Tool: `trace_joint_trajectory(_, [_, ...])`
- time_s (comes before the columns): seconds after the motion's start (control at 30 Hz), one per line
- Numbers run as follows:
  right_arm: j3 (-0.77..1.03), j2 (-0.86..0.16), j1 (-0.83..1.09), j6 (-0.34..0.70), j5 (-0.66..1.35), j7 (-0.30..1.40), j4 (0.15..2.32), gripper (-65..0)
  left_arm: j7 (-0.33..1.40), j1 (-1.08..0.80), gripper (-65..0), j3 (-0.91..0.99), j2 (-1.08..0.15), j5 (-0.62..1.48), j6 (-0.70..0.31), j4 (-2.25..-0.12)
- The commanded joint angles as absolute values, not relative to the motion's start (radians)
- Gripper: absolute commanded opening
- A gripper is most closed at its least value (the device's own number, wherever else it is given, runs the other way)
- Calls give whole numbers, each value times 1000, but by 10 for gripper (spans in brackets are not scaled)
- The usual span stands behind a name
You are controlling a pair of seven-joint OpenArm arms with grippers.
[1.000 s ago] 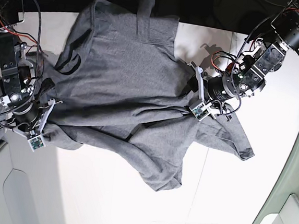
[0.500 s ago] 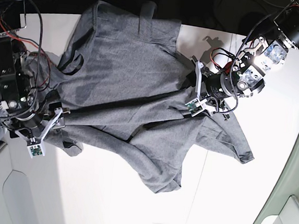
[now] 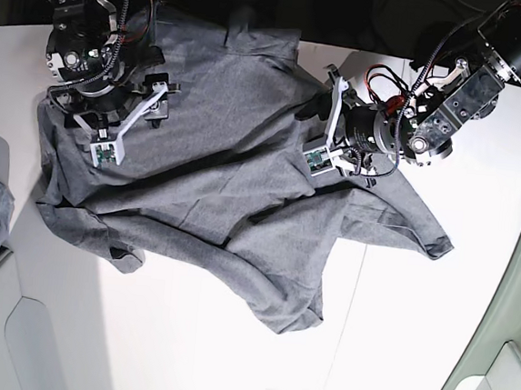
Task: Layout the t-shirt on the table in an organized manner, then fold the t-shirt properly
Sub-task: 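Hold the shirt with the right gripper and reposition the left gripper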
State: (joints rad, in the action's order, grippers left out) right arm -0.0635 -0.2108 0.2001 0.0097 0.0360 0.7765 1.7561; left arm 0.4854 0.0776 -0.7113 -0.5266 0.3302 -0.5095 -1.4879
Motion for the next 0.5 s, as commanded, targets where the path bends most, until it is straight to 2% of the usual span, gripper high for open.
trace_joint_trajectory(0.0, [-31,-199,209,4,33,751,1775,-201,468,95,-322,-705,-532,340,-513,-1510])
trace_joint_trajectory(0.3, [83,-130,280,-5,49,720,1774,-215,468,97,-322,-705,-527,340,-513,-1522])
trace_joint_trajectory(0.47, [83,-130,280,-4,49,731,1766,-366,467,97,-322,-706,-527,340,-513,-1522])
